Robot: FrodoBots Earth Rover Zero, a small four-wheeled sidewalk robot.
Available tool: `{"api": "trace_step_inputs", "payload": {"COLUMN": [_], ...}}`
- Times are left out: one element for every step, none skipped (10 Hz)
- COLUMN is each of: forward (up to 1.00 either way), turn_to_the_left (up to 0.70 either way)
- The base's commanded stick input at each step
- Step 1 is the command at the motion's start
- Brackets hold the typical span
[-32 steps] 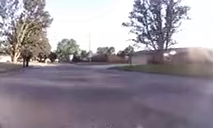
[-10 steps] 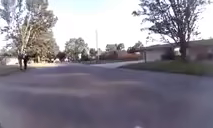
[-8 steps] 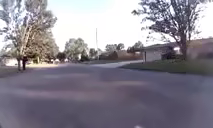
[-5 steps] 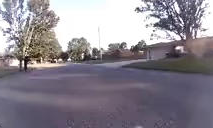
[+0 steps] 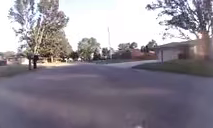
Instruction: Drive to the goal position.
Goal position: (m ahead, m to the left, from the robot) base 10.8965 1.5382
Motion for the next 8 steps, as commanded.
{"api": "trace_step_inputs", "payload": {"forward": [0.98, 0.98, 0.98, 0.98, 0.98, 0.99, 0.98, 0.98], "turn_to_the_left": [0.23, 0.23, 0.23, 0.23, 0.11, 0.03, 0.02, 0.02]}}
